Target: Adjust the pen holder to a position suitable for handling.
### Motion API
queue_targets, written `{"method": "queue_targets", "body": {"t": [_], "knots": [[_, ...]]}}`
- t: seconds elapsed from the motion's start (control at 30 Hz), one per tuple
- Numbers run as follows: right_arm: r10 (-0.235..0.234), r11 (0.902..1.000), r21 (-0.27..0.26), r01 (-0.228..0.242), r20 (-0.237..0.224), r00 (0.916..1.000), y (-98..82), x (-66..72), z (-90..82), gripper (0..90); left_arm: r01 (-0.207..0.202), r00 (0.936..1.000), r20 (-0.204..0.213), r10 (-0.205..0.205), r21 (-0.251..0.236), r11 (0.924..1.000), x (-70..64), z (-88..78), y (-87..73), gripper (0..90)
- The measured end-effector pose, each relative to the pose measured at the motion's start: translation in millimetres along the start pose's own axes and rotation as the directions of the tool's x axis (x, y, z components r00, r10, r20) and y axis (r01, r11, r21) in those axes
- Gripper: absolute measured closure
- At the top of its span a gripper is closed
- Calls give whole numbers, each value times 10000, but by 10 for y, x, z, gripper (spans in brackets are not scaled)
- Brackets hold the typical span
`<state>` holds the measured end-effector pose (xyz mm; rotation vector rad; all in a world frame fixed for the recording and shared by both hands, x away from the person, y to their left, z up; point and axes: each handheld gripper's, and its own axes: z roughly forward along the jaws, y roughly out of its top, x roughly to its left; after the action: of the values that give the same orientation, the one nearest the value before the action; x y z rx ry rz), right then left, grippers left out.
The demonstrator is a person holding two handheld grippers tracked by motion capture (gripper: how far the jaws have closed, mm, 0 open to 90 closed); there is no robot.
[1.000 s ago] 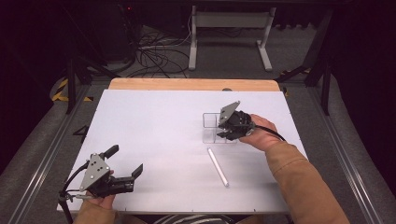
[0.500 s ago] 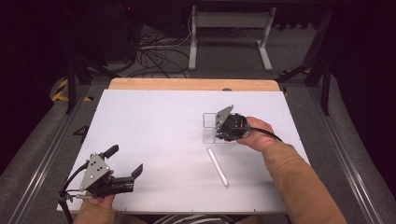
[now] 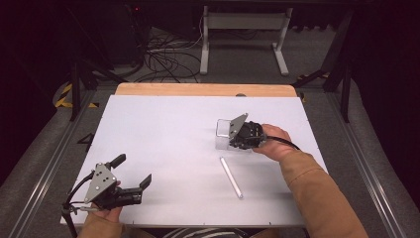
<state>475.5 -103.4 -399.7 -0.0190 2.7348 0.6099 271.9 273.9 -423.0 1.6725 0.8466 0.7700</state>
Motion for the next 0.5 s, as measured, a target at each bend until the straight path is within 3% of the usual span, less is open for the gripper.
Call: {"method": "queue_targets", "body": {"t": [0.2,0.37,0.5], "knots": [[-11,9992,-410,20,218,9998,29,-2,-127,873,-5,10000,6,5,9,10000,-1,3,0,16],[-39,9972,-750,70,410,9992,174,54,-271,873,-47,10000,19,47,29,10000,-4,6,1,16],[-99,9926,-1208,118,162,9998,336,105,-346,872,-46,10000,34,46,31,10000,-2,6,0,16]]}}
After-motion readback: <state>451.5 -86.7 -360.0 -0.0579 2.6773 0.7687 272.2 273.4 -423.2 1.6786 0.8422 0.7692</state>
